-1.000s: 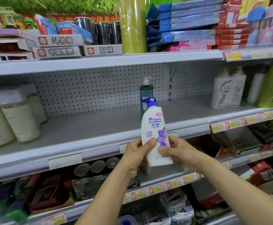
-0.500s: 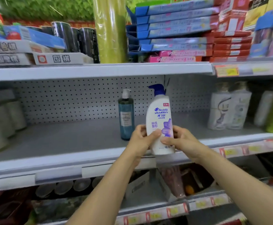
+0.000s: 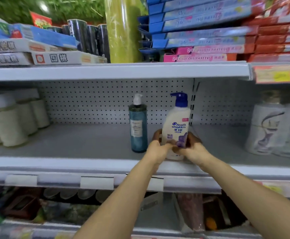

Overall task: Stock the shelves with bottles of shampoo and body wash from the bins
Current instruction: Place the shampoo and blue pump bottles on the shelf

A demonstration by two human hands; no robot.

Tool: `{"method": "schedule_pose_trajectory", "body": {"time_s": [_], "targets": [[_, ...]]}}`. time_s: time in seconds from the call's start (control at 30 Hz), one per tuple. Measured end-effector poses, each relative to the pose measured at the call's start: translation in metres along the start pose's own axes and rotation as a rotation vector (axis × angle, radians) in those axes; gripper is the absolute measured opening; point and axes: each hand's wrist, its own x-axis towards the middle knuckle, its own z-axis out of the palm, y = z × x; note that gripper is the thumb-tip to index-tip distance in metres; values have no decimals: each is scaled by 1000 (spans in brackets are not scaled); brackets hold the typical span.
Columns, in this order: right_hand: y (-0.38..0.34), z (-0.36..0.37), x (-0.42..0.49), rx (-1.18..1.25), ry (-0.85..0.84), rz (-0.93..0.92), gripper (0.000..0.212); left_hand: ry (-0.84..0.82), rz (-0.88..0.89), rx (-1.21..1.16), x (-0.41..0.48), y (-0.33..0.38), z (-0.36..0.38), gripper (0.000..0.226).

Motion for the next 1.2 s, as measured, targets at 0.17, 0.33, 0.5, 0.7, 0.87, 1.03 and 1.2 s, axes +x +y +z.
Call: {"method": "schedule_pose_trajectory", "body": {"time_s": [0.17, 0.33, 0.5, 0.7, 0.87, 1.03, 1.2], "targets": [[0, -4, 15, -68, -20, -4, 59, 31, -37, 79, 12, -3, 9, 46], [-3, -1, 27, -103, -48, 2, 43, 106, -76, 72, 27, -9, 15, 62], [-8, 9, 30, -182, -38, 6, 32, 176, -77, -18, 35, -15, 13, 51], [-2, 20, 41, -220, -41, 21, 40, 148, -102, -33, 31, -17, 4, 52], [5, 29, 46, -255, 11, 81, 52, 110, -124, -65, 19, -14, -5, 46], [11, 34, 49, -287, 91, 117, 56, 74, -152, -64, 10, -5, -11, 46], [-6, 33, 16, -350, 287, 115, 53, 46, -148, -73, -8, 3, -15, 23]]}}
